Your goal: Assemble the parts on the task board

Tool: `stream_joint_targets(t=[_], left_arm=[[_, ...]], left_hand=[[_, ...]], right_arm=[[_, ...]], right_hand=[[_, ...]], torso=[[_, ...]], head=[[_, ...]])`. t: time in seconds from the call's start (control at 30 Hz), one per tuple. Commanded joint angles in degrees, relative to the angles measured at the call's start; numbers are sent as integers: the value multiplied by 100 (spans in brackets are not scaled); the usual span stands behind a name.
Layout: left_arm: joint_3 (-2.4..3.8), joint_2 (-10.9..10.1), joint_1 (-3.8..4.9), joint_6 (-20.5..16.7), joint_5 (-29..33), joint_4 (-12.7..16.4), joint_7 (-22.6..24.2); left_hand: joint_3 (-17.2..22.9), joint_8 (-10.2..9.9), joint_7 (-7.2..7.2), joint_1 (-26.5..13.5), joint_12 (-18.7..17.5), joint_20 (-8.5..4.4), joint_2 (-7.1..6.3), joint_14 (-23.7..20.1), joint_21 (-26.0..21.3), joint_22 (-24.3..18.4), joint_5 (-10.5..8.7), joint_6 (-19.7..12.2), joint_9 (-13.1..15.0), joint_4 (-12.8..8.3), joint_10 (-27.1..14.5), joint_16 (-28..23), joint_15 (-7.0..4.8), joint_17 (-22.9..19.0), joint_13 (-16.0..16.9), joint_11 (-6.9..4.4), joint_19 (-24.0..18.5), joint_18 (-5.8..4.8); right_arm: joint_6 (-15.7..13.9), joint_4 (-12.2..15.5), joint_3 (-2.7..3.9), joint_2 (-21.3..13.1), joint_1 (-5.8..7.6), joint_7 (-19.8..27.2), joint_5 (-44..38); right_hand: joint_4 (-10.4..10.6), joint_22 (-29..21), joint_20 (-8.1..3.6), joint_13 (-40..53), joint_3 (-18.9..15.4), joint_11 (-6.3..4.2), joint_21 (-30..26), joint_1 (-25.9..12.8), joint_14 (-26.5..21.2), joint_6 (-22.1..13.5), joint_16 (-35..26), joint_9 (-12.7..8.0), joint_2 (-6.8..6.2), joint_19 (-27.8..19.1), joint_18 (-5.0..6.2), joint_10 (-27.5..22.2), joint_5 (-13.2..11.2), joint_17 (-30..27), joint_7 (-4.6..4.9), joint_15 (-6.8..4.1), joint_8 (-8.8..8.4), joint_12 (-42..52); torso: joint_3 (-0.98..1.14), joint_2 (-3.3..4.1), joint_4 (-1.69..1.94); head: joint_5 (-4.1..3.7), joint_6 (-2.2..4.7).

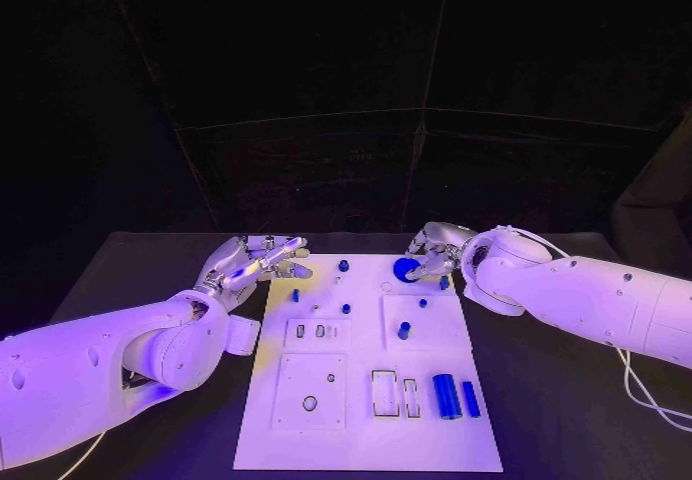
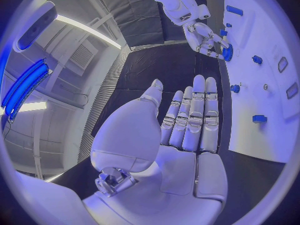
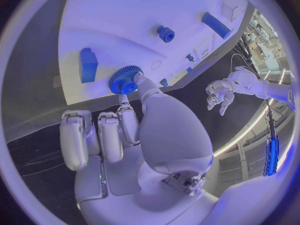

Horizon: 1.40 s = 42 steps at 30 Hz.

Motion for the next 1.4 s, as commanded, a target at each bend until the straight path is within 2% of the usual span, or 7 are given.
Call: stream_joint_targets(t=[0.03,0.3,0.47,0.63,0.9,1.13,1.4], left_arm=[[3,4,7,104,-3,5,2],[3,7,7,112,-3,4,3],[3,7,7,114,-3,3,2],[3,5,7,114,-3,3,1],[3,3,7,114,-3,2,-3],[2,0,7,116,-3,3,-8],[2,-2,7,116,-3,5,-10]], left_hand=[[3,-27,23,18,-25,19,69,-9,-24,-11,9,31,1,-55,-9,-37,25,16,1,-1,4,27],[4,-27,23,18,-25,18,69,-9,-24,-11,9,32,1,-56,-8,-37,25,17,1,-1,4,27],[4,-27,23,18,-25,18,69,-9,-24,-11,9,32,1,-56,-8,-37,25,17,1,-1,4,27],[7,-27,20,24,-24,18,73,-7,-25,-12,10,37,1,-67,-2,-39,23,22,2,-3,6,28],[7,-27,20,24,-24,18,73,-7,-25,-12,10,37,1,-67,-2,-39,23,22,2,-3,6,28],[7,-27,20,24,-24,18,73,-7,-25,-12,10,37,1,-67,-2,-39,23,22,2,-3,6,28],[7,-27,20,24,-24,18,73,-7,-25,-12,10,37,1,-67,-2,-39,23,22,2,-3,6,28]], right_arm=[[88,-8,-1,13,4,-17,-192],[107,-31,-2,53,1,-2,-370],[52,-29,-2,63,-2,-23,-583],[-27,-6,-2,61,-5,-23,-710],[-307,137,-2,44,-14,62,-775],[-588,310,-2,21,-19,104,-786],[-919,732,-1,-33,-19,101,-995]], right_hand=[[-34,1304,36,285,55,-9,21,63,487,35,34,10,33,436,-35,24,-39,1056,-2,41,40,21],[-65,1306,37,329,118,-13,22,64,488,88,36,16,58,436,-36,44,-109,1065,-8,39,82,54],[-149,1321,21,413,266,-42,26,110,490,281,38,39,119,446,-39,93,-160,1075,-39,18,184,121],[-267,1355,-12,521,531,-94,37,185,492,519,40,51,219,470,-47,162,-367,1086,-99,-24,271,210],[-304,1421,-71,666,768,-162,58,12,494,757,40,43,196,518,-62,264,-199,1094,-176,-85,305,330],[-277,1438,-89,709,843,-174,63,-136,495,797,40,26,150,530,-66,293,-128,1100,-189,-100,278,362],[-263,1466,-96,713,890,-175,72,-216,497,793,42,10,115,552,-73,297,-71,1108,-187,-103,245,359]], torso=[[3,3,-2],[2,-1,2],[3,1,0],[3,0,-2],[2,-2,3],[2,-2,0],[3,-1,-9]], head=[[-3,-5],[-4,-26],[-9,-33],[-8,-41],[-10,-52],[-6,-57],[18,-63]])
